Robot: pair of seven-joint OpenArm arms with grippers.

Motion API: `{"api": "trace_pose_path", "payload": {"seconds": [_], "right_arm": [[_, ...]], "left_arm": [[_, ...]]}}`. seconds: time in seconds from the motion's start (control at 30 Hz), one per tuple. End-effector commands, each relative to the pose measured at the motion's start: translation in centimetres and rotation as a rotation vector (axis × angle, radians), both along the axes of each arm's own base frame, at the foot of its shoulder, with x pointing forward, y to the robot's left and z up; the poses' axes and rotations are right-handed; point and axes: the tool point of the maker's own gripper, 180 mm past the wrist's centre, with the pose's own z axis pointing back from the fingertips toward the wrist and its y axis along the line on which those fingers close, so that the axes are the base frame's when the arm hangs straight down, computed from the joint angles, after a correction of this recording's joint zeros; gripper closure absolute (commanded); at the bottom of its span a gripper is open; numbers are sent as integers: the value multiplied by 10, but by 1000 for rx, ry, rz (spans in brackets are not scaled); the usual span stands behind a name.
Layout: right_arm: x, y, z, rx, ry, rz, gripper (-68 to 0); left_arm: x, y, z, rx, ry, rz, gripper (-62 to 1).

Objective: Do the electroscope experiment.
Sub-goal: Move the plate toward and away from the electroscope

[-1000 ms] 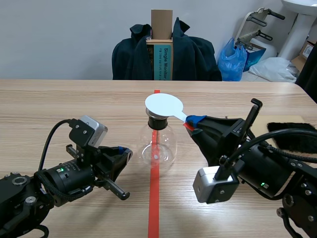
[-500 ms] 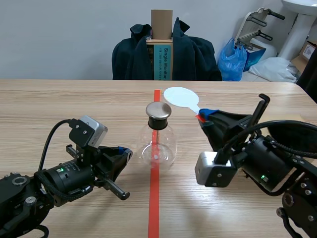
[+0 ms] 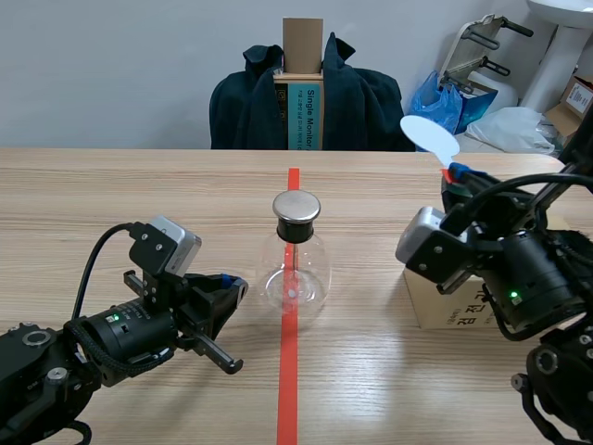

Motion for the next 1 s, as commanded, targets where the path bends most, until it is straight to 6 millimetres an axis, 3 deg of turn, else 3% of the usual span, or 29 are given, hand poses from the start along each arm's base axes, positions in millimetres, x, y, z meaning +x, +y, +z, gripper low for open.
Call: {"api": "trace_pose_path", "payload": {"seconds": [0.0,0.63,0.97], "right_arm": [[-3,-9,28,14,-75,-21,-9],[-74,-77,128,129,-254,-176,-9],[-97,-108,138,115,-277,-236,-9]], "left_arm": [[5,-1,10,-26,-27,6,-21],[5,-1,10,-26,-28,6,-21],[4,1,9,-19,-21,6,-21]]}}
